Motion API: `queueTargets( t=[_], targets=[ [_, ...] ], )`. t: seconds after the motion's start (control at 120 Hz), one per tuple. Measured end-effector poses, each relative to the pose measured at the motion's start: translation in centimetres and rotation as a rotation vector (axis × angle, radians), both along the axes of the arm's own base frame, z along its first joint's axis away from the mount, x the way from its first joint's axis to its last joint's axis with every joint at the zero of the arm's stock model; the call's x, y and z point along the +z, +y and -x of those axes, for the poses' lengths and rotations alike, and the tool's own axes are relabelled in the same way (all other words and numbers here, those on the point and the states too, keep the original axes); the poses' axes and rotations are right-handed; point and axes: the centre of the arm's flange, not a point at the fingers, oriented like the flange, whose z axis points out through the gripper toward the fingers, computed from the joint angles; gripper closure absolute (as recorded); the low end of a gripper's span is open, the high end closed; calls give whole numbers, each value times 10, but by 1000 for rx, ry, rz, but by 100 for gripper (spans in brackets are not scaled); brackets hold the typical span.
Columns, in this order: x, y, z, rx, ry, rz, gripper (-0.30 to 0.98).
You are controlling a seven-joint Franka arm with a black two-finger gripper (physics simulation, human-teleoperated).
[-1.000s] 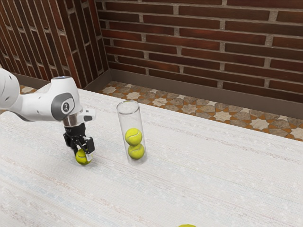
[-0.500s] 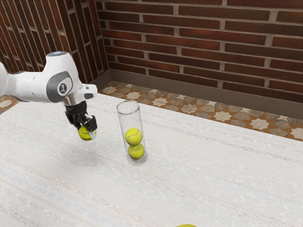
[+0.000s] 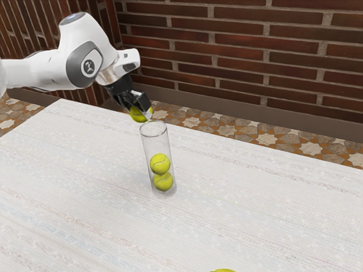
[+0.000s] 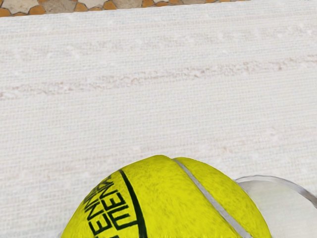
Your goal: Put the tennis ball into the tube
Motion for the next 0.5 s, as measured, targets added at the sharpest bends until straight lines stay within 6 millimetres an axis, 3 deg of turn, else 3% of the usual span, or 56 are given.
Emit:
queueTargets(
  t=[0.183, 0.433, 0.5],
  targets=[
    [-4, -2, -9, 5, -14, 26, 27],
    [2, -27, 3, -29, -24, 16, 25],
    [1, -31, 4, -39, -22, 15, 20]
  ],
)
